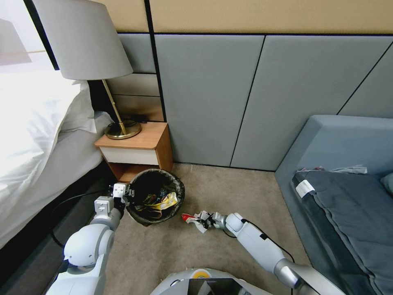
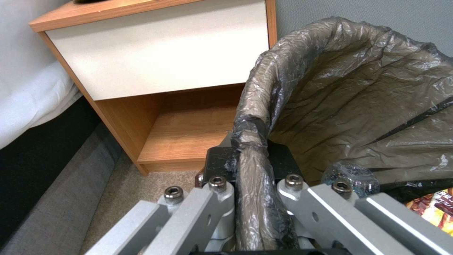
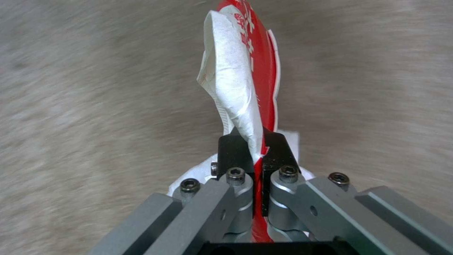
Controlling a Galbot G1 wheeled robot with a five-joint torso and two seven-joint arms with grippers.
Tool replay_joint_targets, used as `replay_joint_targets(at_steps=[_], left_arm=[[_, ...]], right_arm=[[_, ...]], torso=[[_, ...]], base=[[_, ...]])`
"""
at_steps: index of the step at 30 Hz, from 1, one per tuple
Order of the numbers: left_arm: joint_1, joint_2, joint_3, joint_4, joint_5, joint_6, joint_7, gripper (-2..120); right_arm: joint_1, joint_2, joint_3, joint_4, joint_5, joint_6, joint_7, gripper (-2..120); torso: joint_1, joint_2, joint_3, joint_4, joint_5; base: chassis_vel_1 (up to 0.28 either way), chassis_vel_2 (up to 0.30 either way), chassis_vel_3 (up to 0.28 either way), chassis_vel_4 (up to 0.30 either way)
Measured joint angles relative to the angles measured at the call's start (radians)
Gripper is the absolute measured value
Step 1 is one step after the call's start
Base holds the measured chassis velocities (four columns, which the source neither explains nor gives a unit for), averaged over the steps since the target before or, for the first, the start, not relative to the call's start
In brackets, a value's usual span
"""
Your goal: Pick up the trash bin, then pick up the garbage from the floor and place it into the trash bin.
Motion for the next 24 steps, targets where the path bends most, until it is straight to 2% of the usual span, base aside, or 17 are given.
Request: replay_joint_targets(at_steps=[1, 2, 3, 5, 6, 8, 9, 14, 16, 19, 21, 22, 23, 24], left_arm=[[-0.001, -0.001, -0.003, 0.001, -0.004, 0.0, 0.001, 4], [-0.001, -0.001, -0.004, 0.001, -0.006, 0.0, 0.002, 4], [-0.001, -0.001, -0.004, 0.001, -0.006, 0.0, 0.002, 4], [-0.001, -0.001, -0.007, 0.001, -0.009, -0.002, 0.003, 4], [-0.001, -0.001, -0.007, 0.001, -0.009, -0.002, 0.003, 4], [0.0, -0.003, -0.01, -0.001, -0.011, -0.002, 0.004, 4], [0.001, -0.004, -0.012, -0.002, -0.011, -0.003, 0.004, 4], [0.001, -0.008, -0.017, -0.005, -0.013, -0.003, 0.004, 4], [0.001, -0.009, -0.019, -0.006, -0.015, -0.003, 0.004, 4], [0.0, -0.009, -0.02, -0.006, -0.016, -0.003, 0.004, 4], [0.0, -0.009, -0.021, -0.006, -0.018, -0.003, 0.004, 4], [0.0, -0.009, -0.021, -0.006, -0.018, -0.003, 0.004, 4], [0.001, -0.012, -0.021, -0.006, -0.018, -0.004, 0.003, 4], [0.001, -0.014, -0.021, -0.006, -0.018, -0.004, 0.004, 4]], right_arm=[[-0.044, -0.069, 0.041, 0.121, 0.091, -0.049, 0.091, 0], [-0.063, -0.106, 0.053, 0.183, 0.121, -0.071, 0.118, 0], [-0.063, -0.106, 0.053, 0.183, 0.121, -0.071, 0.118, 0], [-0.101, -0.171, 0.079, 0.283, 0.17, -0.104, 0.161, 0], [-0.101, -0.171, 0.079, 0.283, 0.17, -0.104, 0.161, 0], [-0.139, -0.215, 0.109, 0.373, 0.215, -0.129, 0.196, 0], [-0.152, -0.228, 0.123, 0.402, 0.227, -0.136, 0.204, 0], [-0.207, -0.248, 0.186, 0.481, 0.249, -0.147, 0.22, 0], [-0.259, -0.252, 0.25, 0.543, 0.264, -0.157, 0.232, 0], [-0.275, -0.253, 0.267, 0.559, 0.267, -0.159, 0.234, 0], [-0.355, -0.254, 0.353, 0.646, 0.29, -0.174, 0.252, 0], [-0.355, -0.254, 0.353, 0.646, 0.29, -0.174, 0.252, 0], [-0.394, -0.254, 0.396, 0.693, 0.306, -0.184, 0.262, 0], [-0.425, -0.255, 0.437, 0.741, 0.326, -0.197, 0.269, 0]], torso=[[0.0, 0.0, 0.0, -0.0001, 0.0], [0.0, 0.0, 0.0, -0.0002, 0.0004], [0.0, 0.0, 0.0, -0.0002, 0.0004], [0.0, 0.0, 0.0, -0.0005, -0.0006], [0.0, 0.0, 0.0, -0.0005, -0.0006], [0.0, 0.0, 0.0, -0.0004, 0.0006], [0.0, 0.0, 0.0, -0.0002, 0.0], [0.0, 0.0, 0.0, 0.0002, 0.0007], [0.0, 0.0, 0.0, 0.0002, 0.0], [0.0, 0.0, 0.0, -0.0001, 0.0002], [0.0, 0.0, 0.0, -0.0006, -0.0001], [0.0, 0.0, 0.0, -0.0006, -0.0001], [0.0, 0.0, 0.0, 0.0003, 0.0004], [0.0, 0.0, 0.0, -0.0001, -0.0001]], base=[[0.0, 0.0, 0.0, 0.0], [0.0, 0.0, 0.0, 0.0], [0.0, 0.0, 0.0, 0.0], [0.0, 0.0, 0.0, 0.0], [0.0, 0.0, 0.0, 0.0], [0.0, 0.0, 0.0, 0.0], [0.0, 0.0, 0.0, 0.0], [0.0, 0.0, 0.0, 0.0], [0.0, 0.0, 0.0, 0.0], [0.0, 0.0, 0.0, 0.0], [0.0, 0.0, 0.0, 0.0], [0.0, 0.0, 0.0, 0.0], [0.0, 0.0, 0.0, 0.0], [0.0, 0.0, 0.0, 0.0]])
